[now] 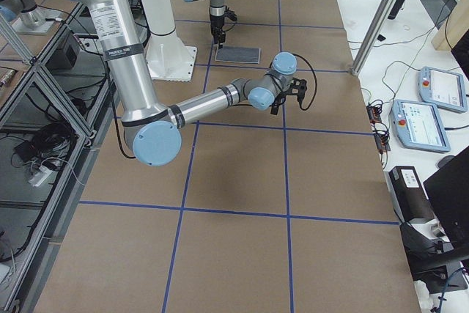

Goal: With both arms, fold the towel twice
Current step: 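Lower the left gripper to the near end of the folded towel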

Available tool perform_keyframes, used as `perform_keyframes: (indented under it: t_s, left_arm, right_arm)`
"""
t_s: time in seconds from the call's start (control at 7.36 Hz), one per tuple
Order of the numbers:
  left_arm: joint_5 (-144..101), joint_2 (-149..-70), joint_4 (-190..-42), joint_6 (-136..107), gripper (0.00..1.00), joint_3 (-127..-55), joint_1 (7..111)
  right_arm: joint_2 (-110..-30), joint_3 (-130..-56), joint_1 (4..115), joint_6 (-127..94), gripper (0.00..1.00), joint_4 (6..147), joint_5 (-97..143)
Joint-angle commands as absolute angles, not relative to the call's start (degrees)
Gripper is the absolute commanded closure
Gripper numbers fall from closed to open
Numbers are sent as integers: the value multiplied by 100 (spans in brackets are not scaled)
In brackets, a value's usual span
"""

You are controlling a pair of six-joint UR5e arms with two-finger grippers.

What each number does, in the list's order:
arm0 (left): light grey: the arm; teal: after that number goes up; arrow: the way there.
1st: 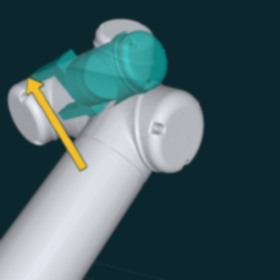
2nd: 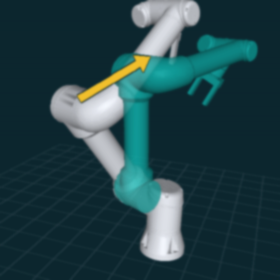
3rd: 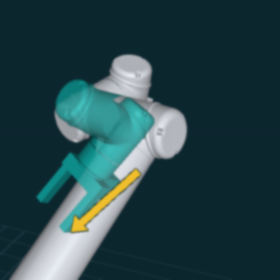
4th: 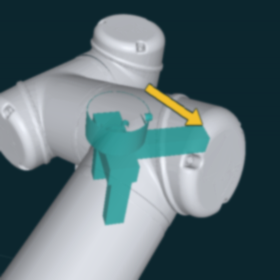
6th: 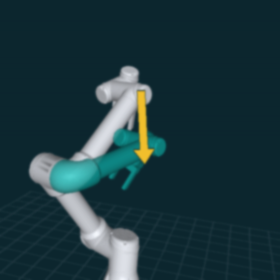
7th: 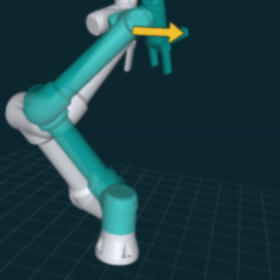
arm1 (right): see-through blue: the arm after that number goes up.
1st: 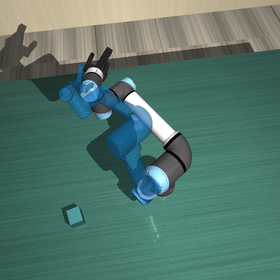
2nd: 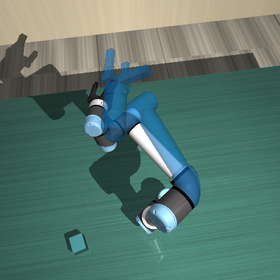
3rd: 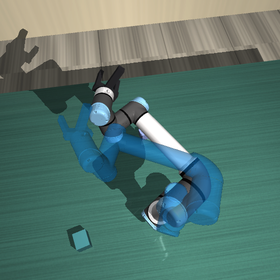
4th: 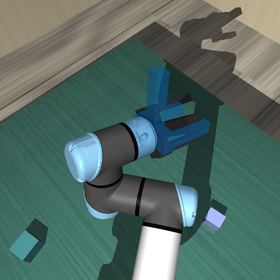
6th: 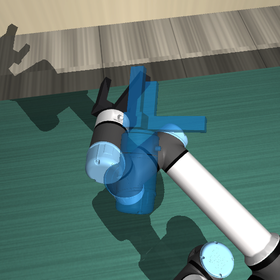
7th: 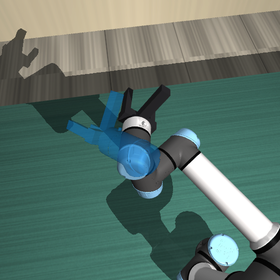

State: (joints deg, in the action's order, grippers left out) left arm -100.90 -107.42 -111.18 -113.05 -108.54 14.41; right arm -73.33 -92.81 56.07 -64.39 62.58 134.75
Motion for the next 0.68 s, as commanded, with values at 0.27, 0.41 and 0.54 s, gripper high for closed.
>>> perform_keyframes:
  t_s: [0.27, 0.41, 0.54]
  left_arm:
    - [-10099, -10775, -11118, -11312, 39, -10802, 1433]
    - [-10099, -10801, -11127, -11312, 40, -10776, 1433]
    - [-10099, -10837, -11127, -11320, 42, -10723, 1433]
  right_arm:
    - [-7339, -9281, 5607, -6442, 0, 6249, 13474]
    - [-7339, -9290, 5607, -6442, 0, 6258, 13474]
    - [-7339, -9281, 5607, -6442, 0, 6249, 13474]
